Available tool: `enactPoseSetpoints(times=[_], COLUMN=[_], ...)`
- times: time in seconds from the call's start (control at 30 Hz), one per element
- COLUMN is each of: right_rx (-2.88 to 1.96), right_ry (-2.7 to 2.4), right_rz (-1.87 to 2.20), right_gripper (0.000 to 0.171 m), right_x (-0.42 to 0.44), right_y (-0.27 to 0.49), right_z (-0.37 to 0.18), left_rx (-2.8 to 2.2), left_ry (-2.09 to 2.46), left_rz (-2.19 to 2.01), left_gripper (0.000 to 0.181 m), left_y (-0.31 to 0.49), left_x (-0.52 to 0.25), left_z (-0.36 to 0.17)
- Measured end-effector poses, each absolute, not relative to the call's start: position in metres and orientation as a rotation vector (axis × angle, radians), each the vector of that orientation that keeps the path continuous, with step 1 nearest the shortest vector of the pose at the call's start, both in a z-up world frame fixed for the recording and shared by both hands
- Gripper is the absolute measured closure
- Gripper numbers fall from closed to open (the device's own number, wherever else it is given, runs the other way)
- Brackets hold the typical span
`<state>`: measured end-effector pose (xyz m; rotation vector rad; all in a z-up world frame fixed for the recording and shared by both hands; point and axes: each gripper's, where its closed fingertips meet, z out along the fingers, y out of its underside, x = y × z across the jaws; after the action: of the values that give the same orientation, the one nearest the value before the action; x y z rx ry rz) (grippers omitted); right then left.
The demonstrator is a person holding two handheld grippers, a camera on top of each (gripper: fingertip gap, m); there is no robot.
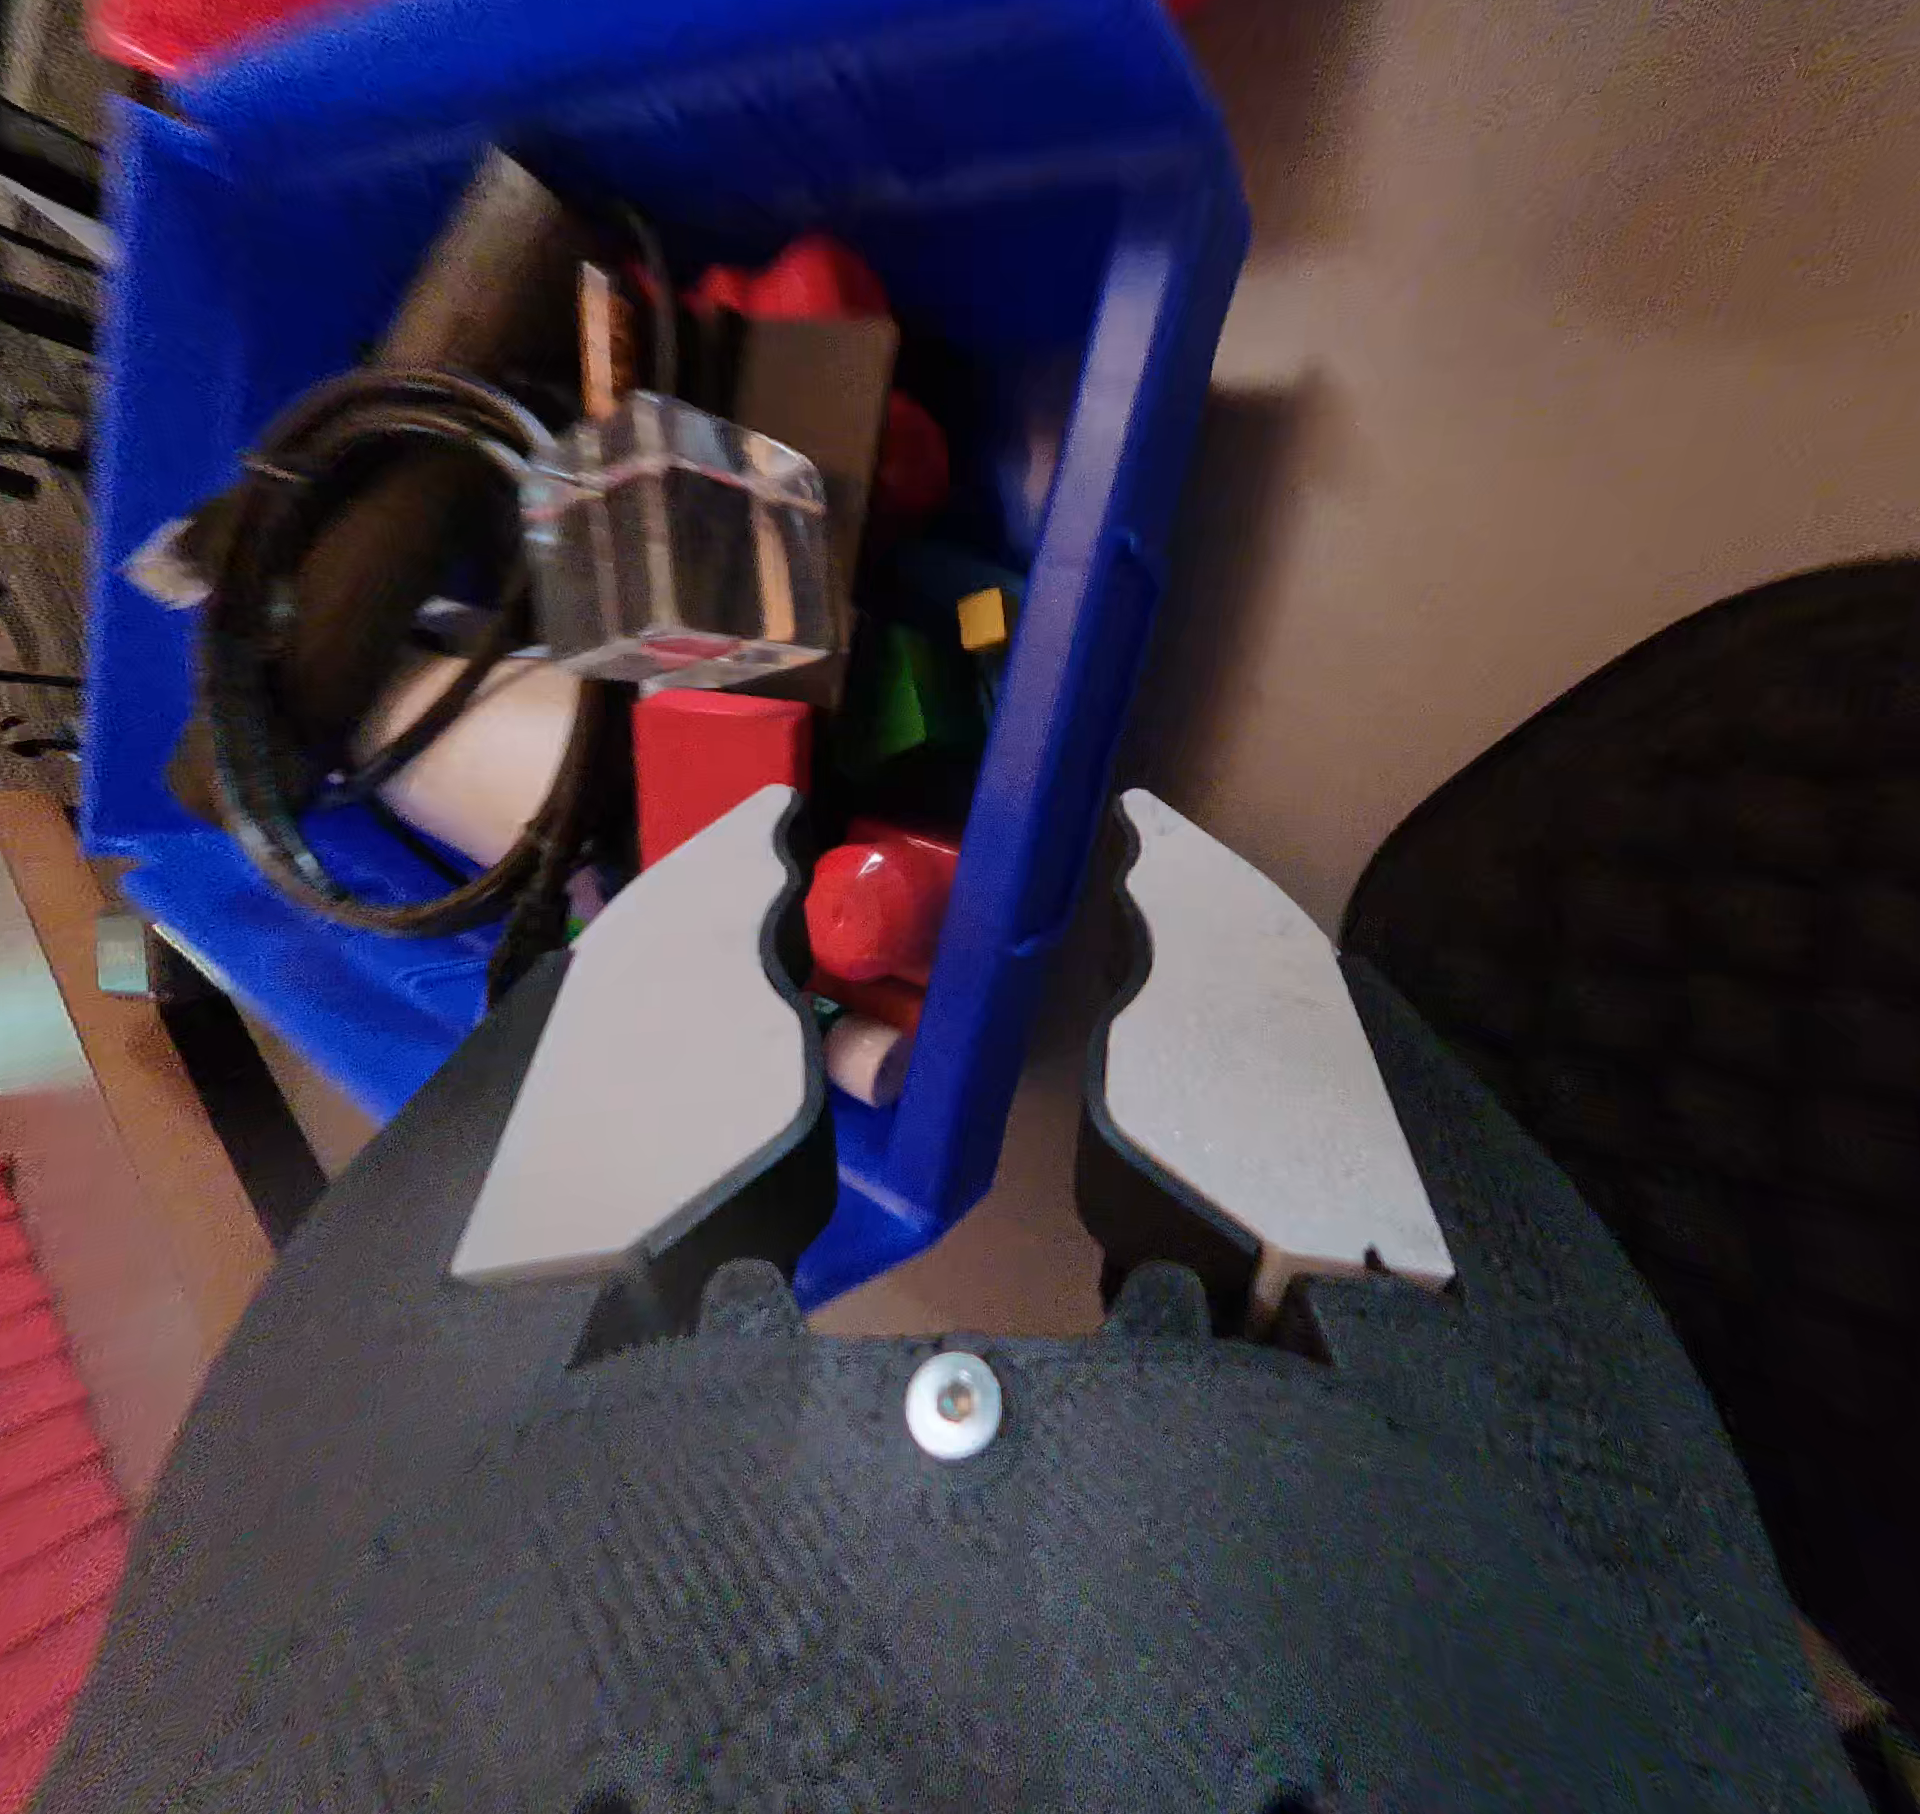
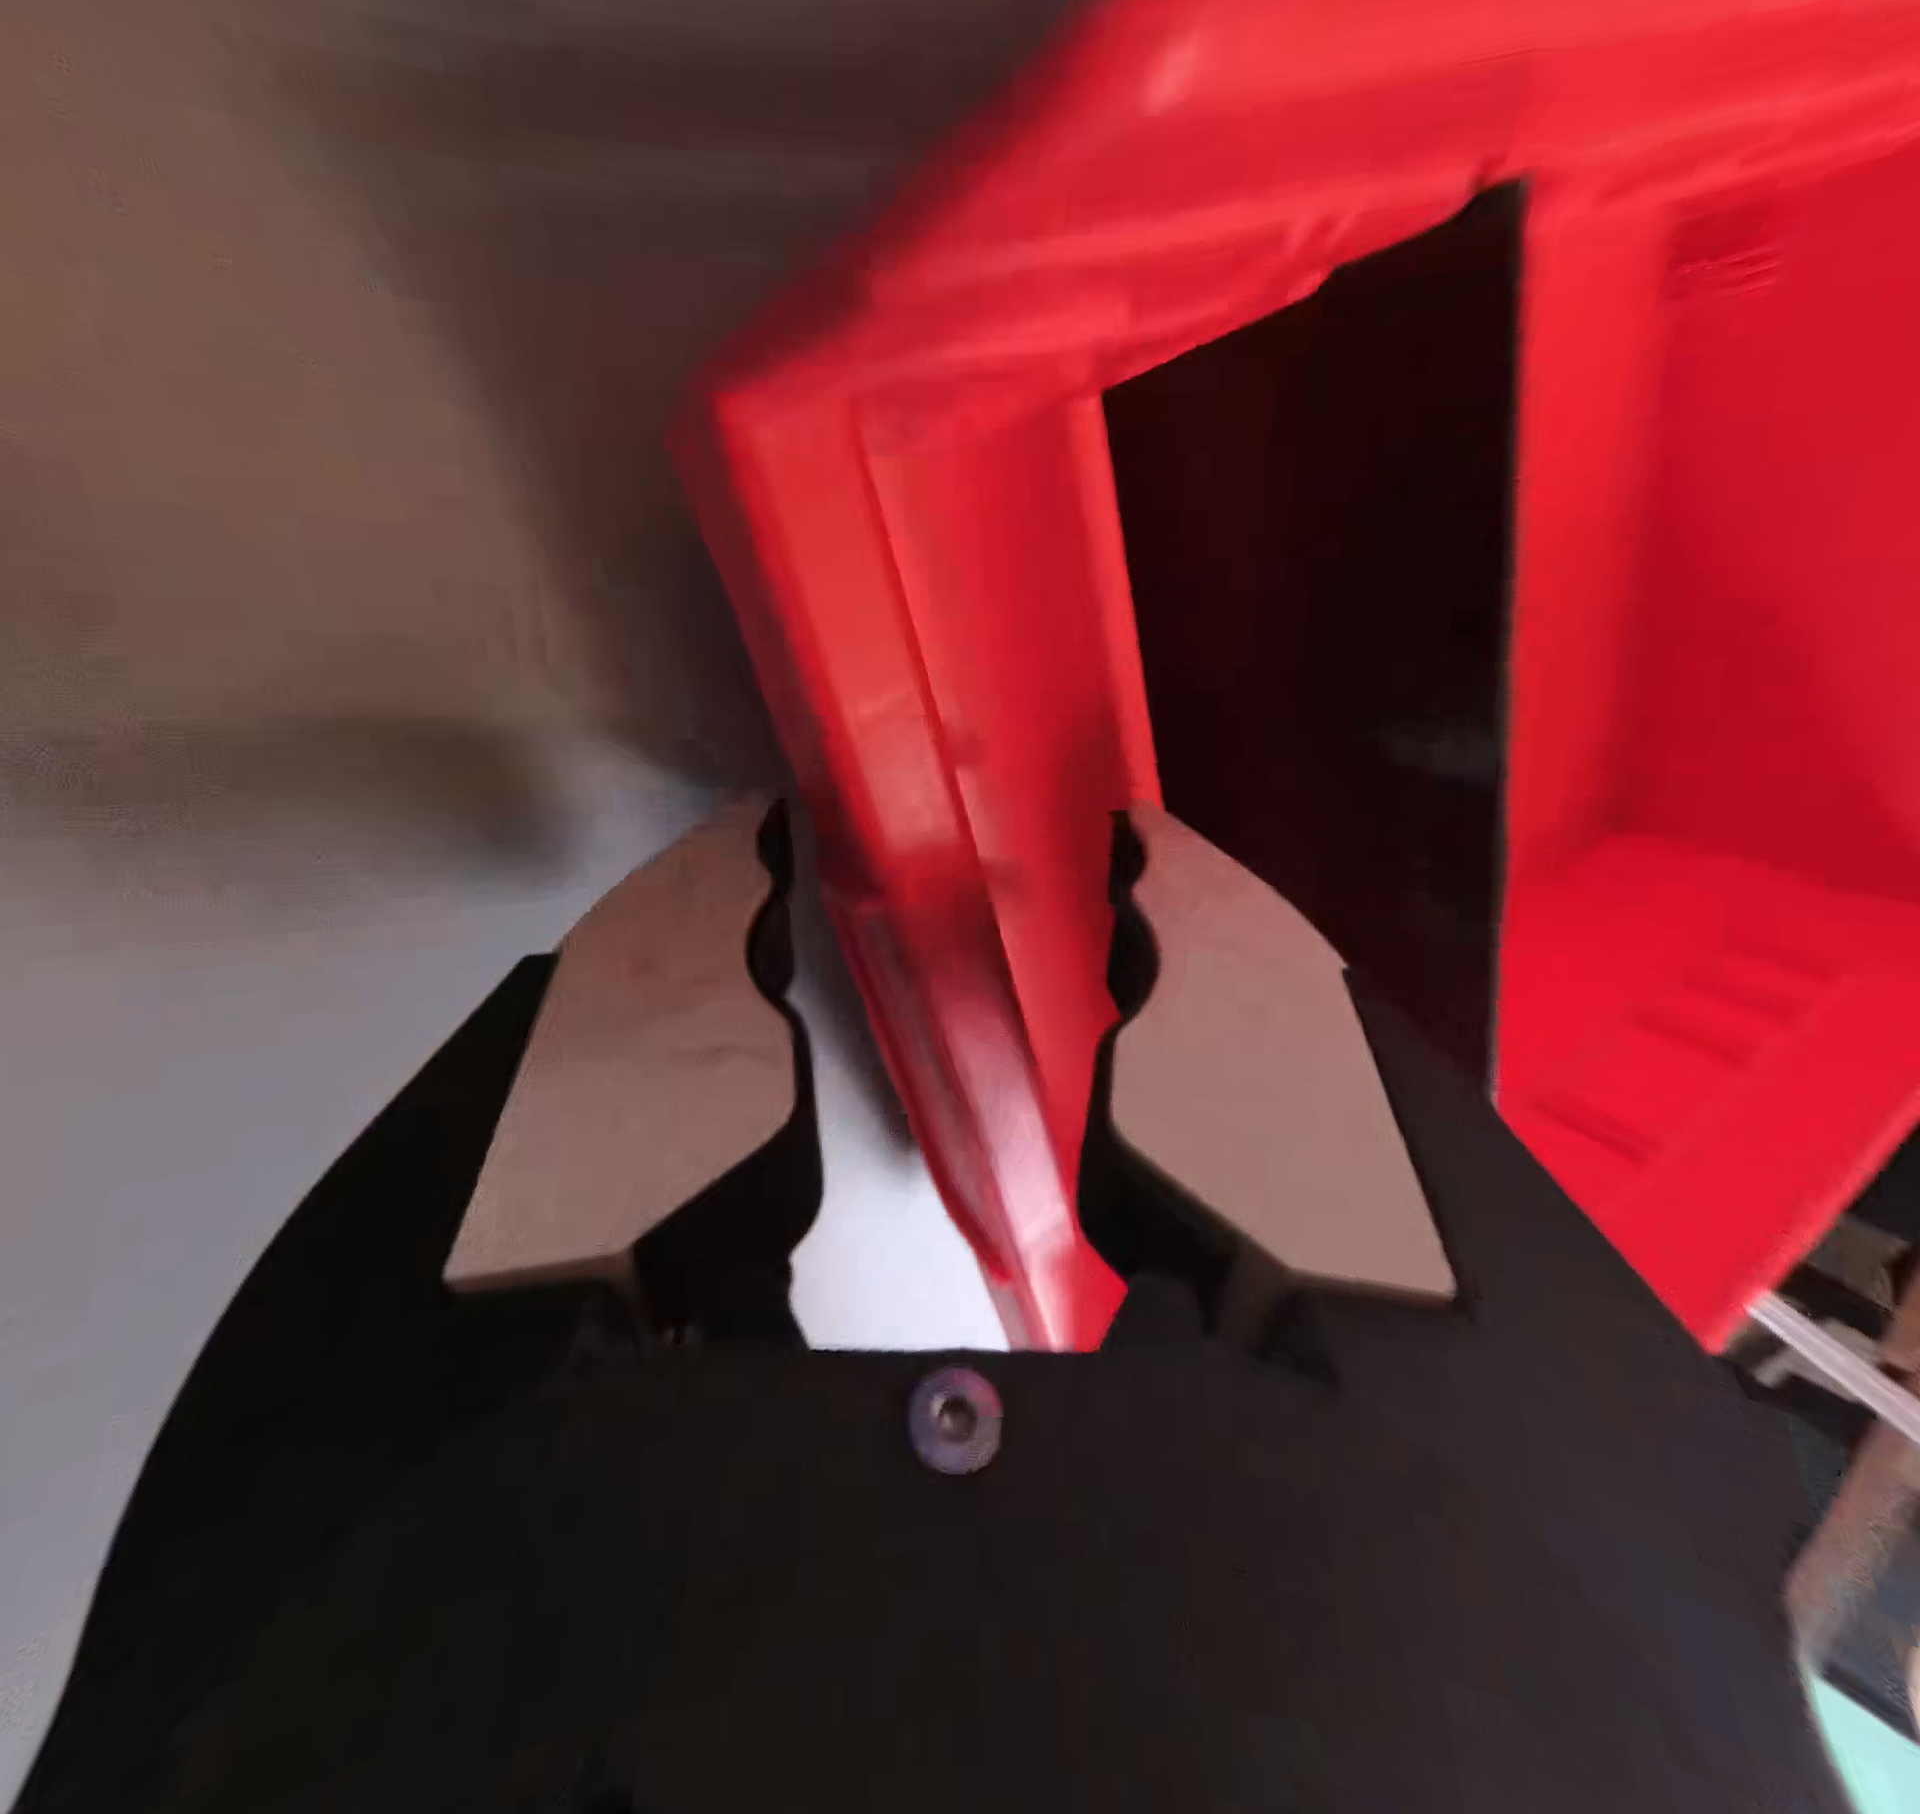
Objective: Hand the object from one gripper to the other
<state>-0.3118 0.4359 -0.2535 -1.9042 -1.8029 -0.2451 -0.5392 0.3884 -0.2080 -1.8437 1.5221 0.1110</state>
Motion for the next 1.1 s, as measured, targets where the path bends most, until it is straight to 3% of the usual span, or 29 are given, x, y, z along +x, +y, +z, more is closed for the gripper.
enactPoseSetpoints(times=[0.03,0.23,0.57,0.83,1.1], right_rx=[-1.916,-2.052,-2.270,-2.328,-2.312], right_ry=[-1.820,-1.684,-1.234,-1.144,-1.208], right_rz=[-0.168,-0.075,-0.261,-0.394,-0.473], right_gripper=[0.132,0.141,0.141,0.141,0.141], right_x=[-0.314,-0.302,-0.157,-0.063,-0.022], right_y=[0.435,0.393,0.289,0.355,0.423], right_z=[-0.260,-0.262,-0.260,-0.260,-0.261], left_rx=[-1.869,-1.867,-1.699,-1.602,-1.558], left_ry=[1.591,1.745,1.705,1.717,1.740], left_rz=[0.171,0.274,0.386,0.275,0.164], left_gripper=[0.128,0.122,0.150,0.151,0.152], left_y=[0.394,0.405,0.393,0.425,0.512], left_x=[-0.540,-0.536,-0.536,-0.519,-0.484], left_z=[-0.222,-0.239,-0.239,-0.239,-0.239])
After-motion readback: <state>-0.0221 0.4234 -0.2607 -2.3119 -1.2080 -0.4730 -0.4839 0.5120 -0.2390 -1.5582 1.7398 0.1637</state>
